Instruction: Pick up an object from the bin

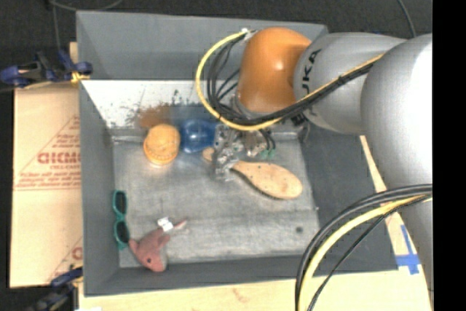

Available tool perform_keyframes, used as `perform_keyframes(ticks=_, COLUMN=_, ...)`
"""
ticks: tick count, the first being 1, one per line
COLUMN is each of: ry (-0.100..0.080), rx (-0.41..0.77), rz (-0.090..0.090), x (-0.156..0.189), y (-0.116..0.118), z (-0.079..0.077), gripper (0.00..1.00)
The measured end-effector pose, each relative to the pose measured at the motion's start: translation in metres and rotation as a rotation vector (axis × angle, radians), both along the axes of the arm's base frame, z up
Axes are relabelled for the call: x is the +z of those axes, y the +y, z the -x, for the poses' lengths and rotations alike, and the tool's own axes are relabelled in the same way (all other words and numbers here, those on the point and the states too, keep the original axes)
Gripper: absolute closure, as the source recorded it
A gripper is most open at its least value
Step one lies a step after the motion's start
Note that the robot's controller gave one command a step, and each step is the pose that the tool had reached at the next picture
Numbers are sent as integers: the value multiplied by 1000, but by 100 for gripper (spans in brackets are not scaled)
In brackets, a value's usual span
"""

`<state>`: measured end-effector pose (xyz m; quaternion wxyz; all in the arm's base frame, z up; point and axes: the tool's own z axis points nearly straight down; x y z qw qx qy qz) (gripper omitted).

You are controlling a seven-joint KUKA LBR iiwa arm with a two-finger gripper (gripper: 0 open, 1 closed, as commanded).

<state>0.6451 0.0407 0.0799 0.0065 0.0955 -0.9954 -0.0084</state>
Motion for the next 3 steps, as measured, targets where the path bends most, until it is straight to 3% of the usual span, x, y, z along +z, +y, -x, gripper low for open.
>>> perform_keyframes(ticks=1, ry=-7, rx=-35, rz=11, x=39, y=-9, z=-5, gripper=100)
perform_keyframes(ticks=2, ry=-19, rx=-41, rz=13, x=89, y=-13, z=-6, gripper=0)
perform_keyframes(ticks=3, ry=-18, rx=-39, rz=13, x=77, y=-14, z=-4, gripper=0)
